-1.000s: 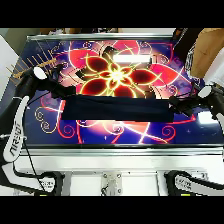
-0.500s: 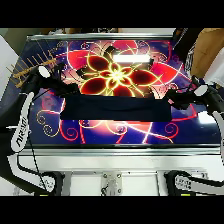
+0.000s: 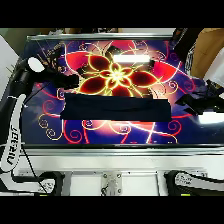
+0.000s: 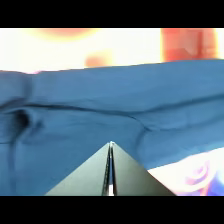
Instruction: Fold the clothes and pants, and hang the long-sleeved shirts on hangers.
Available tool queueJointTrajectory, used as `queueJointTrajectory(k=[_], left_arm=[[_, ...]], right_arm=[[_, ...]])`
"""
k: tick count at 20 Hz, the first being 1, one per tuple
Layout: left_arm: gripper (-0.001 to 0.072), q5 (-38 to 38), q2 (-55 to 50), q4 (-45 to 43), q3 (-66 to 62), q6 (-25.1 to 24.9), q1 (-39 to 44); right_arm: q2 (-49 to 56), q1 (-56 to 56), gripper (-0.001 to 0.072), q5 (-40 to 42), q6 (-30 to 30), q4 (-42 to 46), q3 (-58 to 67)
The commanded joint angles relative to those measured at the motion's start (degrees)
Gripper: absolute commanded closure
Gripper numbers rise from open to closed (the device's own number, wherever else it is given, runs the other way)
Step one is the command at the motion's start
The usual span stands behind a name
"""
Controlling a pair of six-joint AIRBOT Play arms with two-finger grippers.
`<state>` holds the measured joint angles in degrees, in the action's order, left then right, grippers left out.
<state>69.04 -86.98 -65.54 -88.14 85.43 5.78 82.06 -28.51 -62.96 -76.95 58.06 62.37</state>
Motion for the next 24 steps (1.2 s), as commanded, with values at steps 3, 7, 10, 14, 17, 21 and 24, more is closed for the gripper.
queueJointTrajectory(k=[3, 7, 10, 14, 17, 21, 24], left_arm=[[0.0697, -0.3, 0.5, 0.1, 0.0, 0.1, 8.6], [0.0698, -0.3, -0.7, 0.1, 0.0, 0.1, 12.5], [0.0697, -0.3, -1.0, 0.1, 0.0, 0.1, 13.5], [0.0698, -0.2, -0.9, 0.1, 0.0, 0.1, 13.3], [0.0697, -0.3, -1.0, 0.1, 0.0, 0.1, 13.3], [0.0697, -2.1, -1.4, 0.2, 0.0, 0.1, 13.3], [0.0698, -2.7, -3.7, 1.2, 0.0, 0.1, 14.3]], right_arm=[[8.8, -2.8, -0.0008, -4.6, 12.7, -10.1, -0.9], [13.8, -0.6, -0.0008, -4.0, 14.2, -14.3, -0.9], [15.5, 1.3, -0.0008, -3.5, 14.1, -14.7, -0.8], [15.7, 3.6, -0.0005, -2.2, 14.0, -17.2, -0.8], [15.7, 4.6, 0.0401, -1.6, 14.0, -17.2, -0.8], [15.2, 5.0, 0.0698, -1.6, 14.0, -17.1, -0.8], [12.3, 4.9, 0.0698, -1.7, 11.1, -14.5, 0.0]])
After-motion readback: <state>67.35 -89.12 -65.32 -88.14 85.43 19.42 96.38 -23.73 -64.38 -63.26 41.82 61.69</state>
